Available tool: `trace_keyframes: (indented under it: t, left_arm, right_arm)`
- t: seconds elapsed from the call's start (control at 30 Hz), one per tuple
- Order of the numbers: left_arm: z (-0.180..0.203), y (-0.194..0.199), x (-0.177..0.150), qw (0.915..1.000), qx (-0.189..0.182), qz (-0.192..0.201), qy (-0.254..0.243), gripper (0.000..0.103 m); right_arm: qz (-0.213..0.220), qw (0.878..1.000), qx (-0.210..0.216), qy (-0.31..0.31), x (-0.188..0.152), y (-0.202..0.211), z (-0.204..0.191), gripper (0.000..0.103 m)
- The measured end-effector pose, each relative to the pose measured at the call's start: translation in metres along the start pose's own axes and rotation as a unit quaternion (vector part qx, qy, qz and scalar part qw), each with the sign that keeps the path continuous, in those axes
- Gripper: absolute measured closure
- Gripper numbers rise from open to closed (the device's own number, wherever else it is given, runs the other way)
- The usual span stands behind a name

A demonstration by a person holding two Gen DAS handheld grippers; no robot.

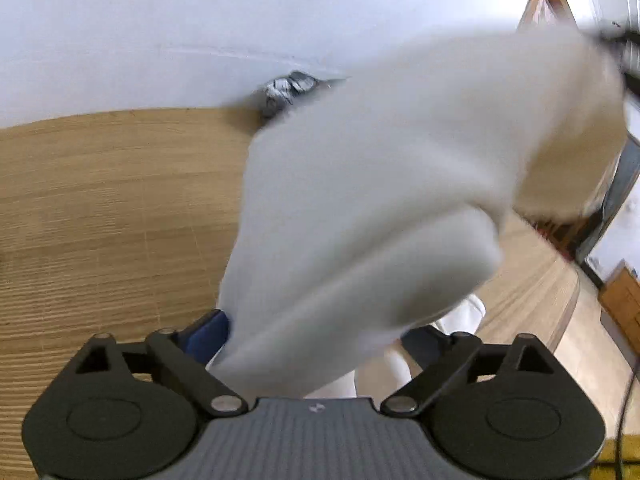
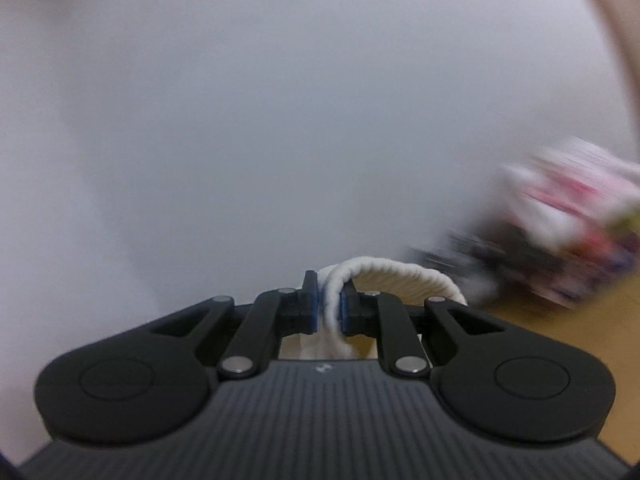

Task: Fold clothes

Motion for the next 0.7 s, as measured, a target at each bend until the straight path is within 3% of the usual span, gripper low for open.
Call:
trace_keyframes:
  t: [0.1, 0.2, 0.27, 0.37, 0.4, 0.43, 0.5, 0.53, 0.57, 0.63, 0.67, 0.7]
  left_arm:
    - [-0.011, -0.007, 0.001, 0.9993, 0.017, -0.026, 0.023, 0.005]
    - [-0.03, -0.031, -0.003, 0.9956, 0.056, -0.063, 0.042, 0.005]
    - [-0.019, -0.046, -0.009, 0.9935, 0.062, -0.083, 0.045, 0.005]
    - [-0.005, -0.076, -0.024, 0.9924, 0.066, -0.1, 0.026, 0.007]
    - [0.003, -0.086, -0.026, 0.9928, 0.066, -0.098, 0.02, 0.017]
    - [0.01, -0.095, -0.027, 0.9931, 0.065, -0.096, 0.019, 0.037]
    - [0.014, -0.105, -0.024, 0.9936, 0.063, -0.083, 0.042, 0.057]
    - [0.012, -0.101, -0.023, 0.9935, 0.068, -0.069, 0.06, 0.069]
    - [0.009, -0.098, -0.023, 0.9928, 0.073, -0.055, 0.078, 0.073]
    - [0.002, -0.086, -0.016, 0.9899, 0.087, -0.017, 0.111, 0.078]
    - [-0.001, -0.077, -0.009, 0.9878, 0.096, 0.005, 0.123, 0.079]
    - [-0.001, -0.068, 0.0, 0.9859, 0.109, 0.026, 0.124, 0.081]
  right_arm:
    - [-0.03, 0.992, -0.108, -0.063, -0.023, -0.001, 0.097, 0.088]
    - [-0.099, 0.973, -0.195, -0.073, -0.066, -0.017, 0.174, 0.088]
    - [-0.144, 0.965, -0.207, -0.07, -0.091, -0.014, 0.212, 0.086]
    - [-0.172, 0.962, -0.199, -0.075, -0.12, -0.034, 0.223, 0.08]
    - [-0.176, 0.961, -0.2, -0.077, -0.122, -0.04, 0.229, 0.071]
    - [-0.18, 0.959, -0.205, -0.078, -0.123, -0.048, 0.232, 0.066]
    - [-0.195, 0.957, -0.202, -0.071, -0.126, -0.05, 0.241, 0.052]
    - [-0.202, 0.957, -0.199, -0.069, -0.132, -0.051, 0.247, 0.052]
    - [-0.209, 0.956, -0.195, -0.071, -0.145, -0.046, 0.254, 0.052]
    - [-0.225, 0.957, -0.172, -0.06, -0.155, -0.051, 0.246, 0.061]
    - [-0.221, 0.96, -0.161, -0.051, -0.159, -0.051, 0.235, 0.079]
    - [-0.213, 0.965, -0.148, -0.049, -0.16, -0.048, 0.219, 0.082]
Point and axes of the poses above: each gripper's, at about its wrist camera, not at the fingertips, and y roughly against the way its jaws point, z to its right, x to its top, the point moved 1 cm from there along -y, roughly the way its jaws point, and after that the axes turned 1 degree about -x, right-handed, at the moved point
